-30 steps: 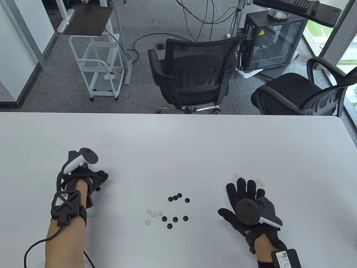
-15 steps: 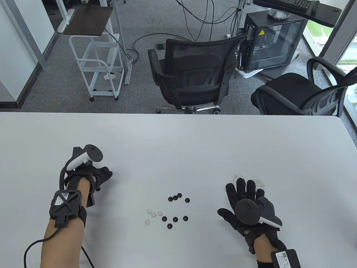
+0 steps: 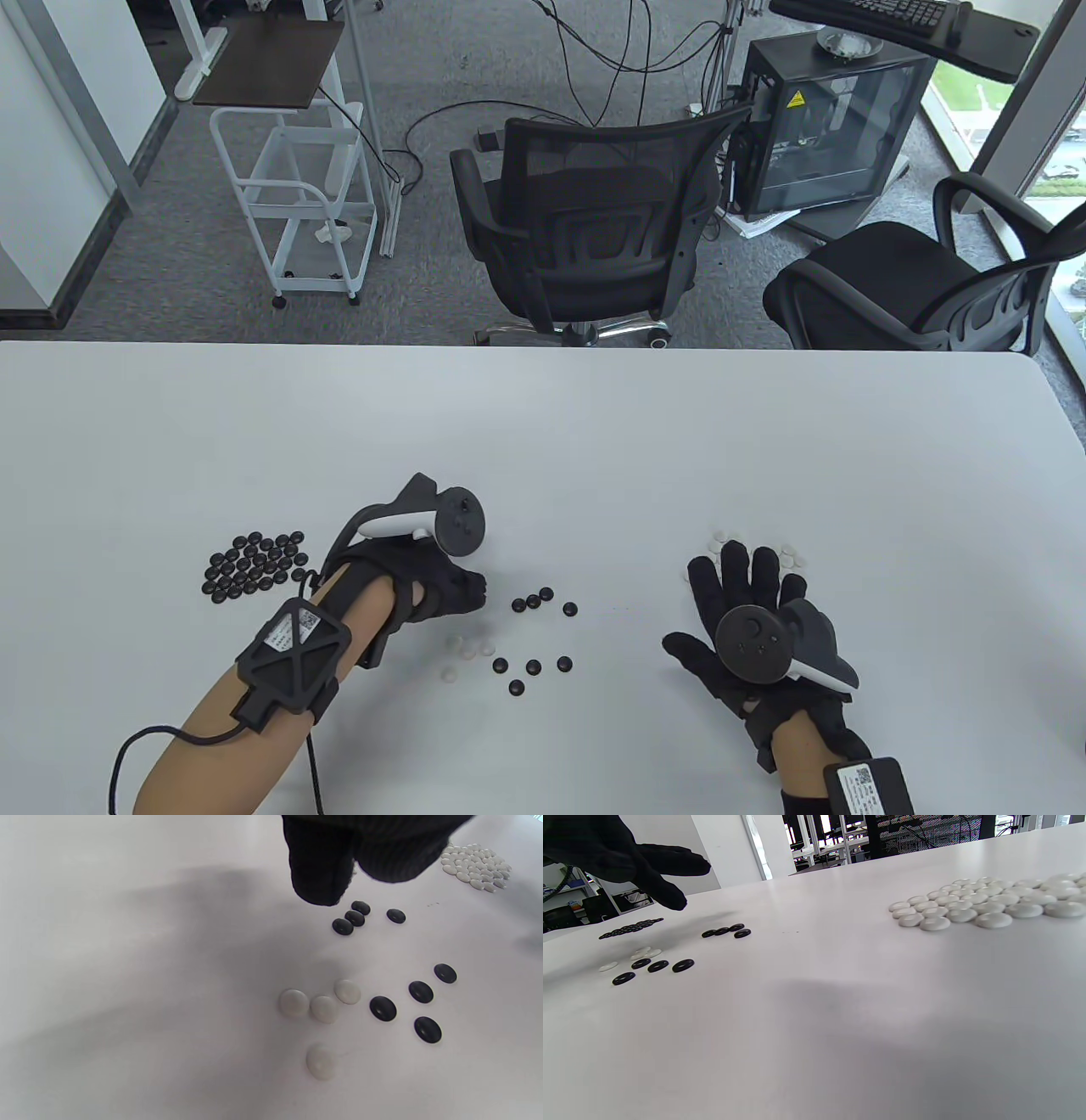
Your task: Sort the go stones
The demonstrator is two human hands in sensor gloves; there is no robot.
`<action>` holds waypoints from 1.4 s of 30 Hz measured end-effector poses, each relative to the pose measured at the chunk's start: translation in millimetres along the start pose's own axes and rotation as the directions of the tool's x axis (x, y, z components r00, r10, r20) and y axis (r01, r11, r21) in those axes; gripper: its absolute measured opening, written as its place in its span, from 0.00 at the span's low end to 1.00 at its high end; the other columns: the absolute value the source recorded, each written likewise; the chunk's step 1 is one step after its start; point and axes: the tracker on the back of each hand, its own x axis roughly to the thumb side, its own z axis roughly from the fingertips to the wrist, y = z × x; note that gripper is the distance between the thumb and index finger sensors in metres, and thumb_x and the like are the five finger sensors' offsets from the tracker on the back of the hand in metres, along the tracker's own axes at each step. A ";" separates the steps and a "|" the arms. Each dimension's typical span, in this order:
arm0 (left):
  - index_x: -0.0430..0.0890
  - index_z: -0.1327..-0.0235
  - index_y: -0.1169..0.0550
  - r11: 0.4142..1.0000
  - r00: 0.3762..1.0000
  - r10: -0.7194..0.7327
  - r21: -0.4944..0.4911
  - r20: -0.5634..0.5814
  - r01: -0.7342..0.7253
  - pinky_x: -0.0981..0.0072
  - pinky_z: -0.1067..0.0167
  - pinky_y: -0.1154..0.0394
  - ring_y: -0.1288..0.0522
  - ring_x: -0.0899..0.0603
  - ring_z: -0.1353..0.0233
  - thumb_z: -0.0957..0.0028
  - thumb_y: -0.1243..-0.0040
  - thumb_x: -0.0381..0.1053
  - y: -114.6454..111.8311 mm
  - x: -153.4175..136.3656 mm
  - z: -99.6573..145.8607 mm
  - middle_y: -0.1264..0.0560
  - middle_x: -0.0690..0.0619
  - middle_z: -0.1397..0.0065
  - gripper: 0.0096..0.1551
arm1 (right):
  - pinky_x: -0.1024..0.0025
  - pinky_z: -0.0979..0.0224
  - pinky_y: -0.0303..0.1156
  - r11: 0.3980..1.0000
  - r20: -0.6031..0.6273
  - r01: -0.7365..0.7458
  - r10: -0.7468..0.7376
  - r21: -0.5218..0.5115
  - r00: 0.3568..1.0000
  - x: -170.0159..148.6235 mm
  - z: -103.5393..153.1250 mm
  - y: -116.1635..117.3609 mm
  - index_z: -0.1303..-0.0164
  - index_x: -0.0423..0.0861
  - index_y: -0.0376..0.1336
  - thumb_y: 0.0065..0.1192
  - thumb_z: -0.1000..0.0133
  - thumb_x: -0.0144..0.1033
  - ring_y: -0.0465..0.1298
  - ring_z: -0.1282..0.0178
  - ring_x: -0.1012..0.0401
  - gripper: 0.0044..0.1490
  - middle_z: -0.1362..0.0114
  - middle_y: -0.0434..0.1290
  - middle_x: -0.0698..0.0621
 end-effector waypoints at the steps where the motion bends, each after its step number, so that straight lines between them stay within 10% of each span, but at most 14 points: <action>1: 0.58 0.19 0.29 1.000 1.000 -0.008 -0.003 0.005 0.008 0.15 0.40 0.69 0.75 0.23 0.24 0.40 0.55 0.63 -0.7 3.6 -2.4 0.69 0.36 0.15 0.35 | 0.14 0.42 0.24 1.000 0.001 0.001 -0.001 0.000 1.000 0.2 0.0 0.0 0.15 0.24 0.31 0.41 0.35 0.53 0.22 0.33 0.20 0.58 0.23 0.24 0.14; 18: 0.62 0.16 0.40 0.994 0.995 -0.099 -0.055 -0.029 0.097 0.15 0.41 0.73 0.80 0.24 0.26 0.41 0.58 0.63 -23.9 6.9 -24.0 0.74 0.37 0.18 0.36 | 0.14 0.42 0.24 1.000 -0.001 0.007 -0.007 0.006 1.000 -2.4 1.4 -0.2 0.15 0.24 0.31 0.41 0.35 0.53 0.22 0.32 0.20 0.58 0.23 0.24 0.14; 30: 0.61 0.18 0.35 0.969 0.883 0.236 0.036 -0.407 -0.243 0.15 0.42 0.75 0.81 0.25 0.26 0.41 0.57 0.63 -20.6 -139.5 13.4 0.75 0.38 0.18 0.35 | 0.14 0.42 0.24 1.000 -0.001 0.010 -0.010 0.011 1.000 -2.7 0.9 0.3 0.15 0.23 0.31 0.41 0.35 0.53 0.22 0.33 0.20 0.58 0.23 0.24 0.13; 42: 0.60 0.17 0.34 0.939 0.784 0.324 0.083 -0.530 -0.333 0.16 0.42 0.76 0.82 0.25 0.26 0.42 0.58 0.64 -38.5 -189.5 46.7 0.76 0.39 0.18 0.36 | 0.14 0.42 0.24 1.000 -0.006 0.015 -0.015 0.023 1.000 -1.8 -0.3 2.3 0.15 0.24 0.31 0.41 0.35 0.53 0.22 0.33 0.20 0.58 0.23 0.24 0.13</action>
